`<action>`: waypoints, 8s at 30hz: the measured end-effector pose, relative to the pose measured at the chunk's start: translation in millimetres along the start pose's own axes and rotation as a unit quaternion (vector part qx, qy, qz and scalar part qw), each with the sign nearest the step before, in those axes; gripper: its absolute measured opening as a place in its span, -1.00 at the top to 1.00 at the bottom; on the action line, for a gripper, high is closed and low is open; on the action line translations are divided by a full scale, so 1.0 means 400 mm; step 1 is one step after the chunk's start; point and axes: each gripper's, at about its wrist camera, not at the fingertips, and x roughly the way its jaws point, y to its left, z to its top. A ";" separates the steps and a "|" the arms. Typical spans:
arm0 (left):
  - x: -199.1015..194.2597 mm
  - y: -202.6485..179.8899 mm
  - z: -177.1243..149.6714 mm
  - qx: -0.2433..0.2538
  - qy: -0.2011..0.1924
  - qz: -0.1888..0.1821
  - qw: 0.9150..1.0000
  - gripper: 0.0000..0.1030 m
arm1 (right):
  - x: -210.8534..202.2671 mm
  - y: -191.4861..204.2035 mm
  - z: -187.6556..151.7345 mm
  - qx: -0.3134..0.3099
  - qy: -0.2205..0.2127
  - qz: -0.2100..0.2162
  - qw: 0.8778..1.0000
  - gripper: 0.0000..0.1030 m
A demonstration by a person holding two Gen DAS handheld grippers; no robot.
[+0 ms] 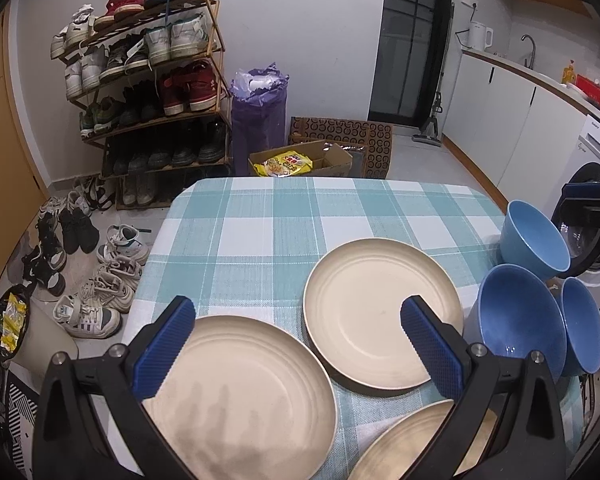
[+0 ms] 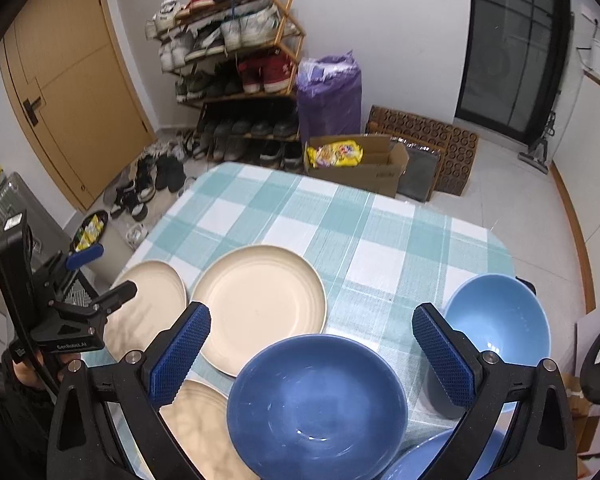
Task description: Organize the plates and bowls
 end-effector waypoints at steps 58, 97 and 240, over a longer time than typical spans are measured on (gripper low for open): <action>0.275 -0.044 -0.045 0.031 0.118 -0.054 0.991 0.19 | 0.449 -0.029 0.014 -0.021 0.182 0.018 0.983 -0.11; 0.349 -0.065 -0.063 0.058 0.185 -0.044 0.980 0.23 | 0.549 -0.030 -0.028 -0.025 0.255 0.028 0.966 0.42; -0.136 -0.017 -0.288 -0.003 0.073 -0.053 0.996 0.54 | 0.073 0.250 -0.375 -0.074 0.148 0.025 0.986 0.71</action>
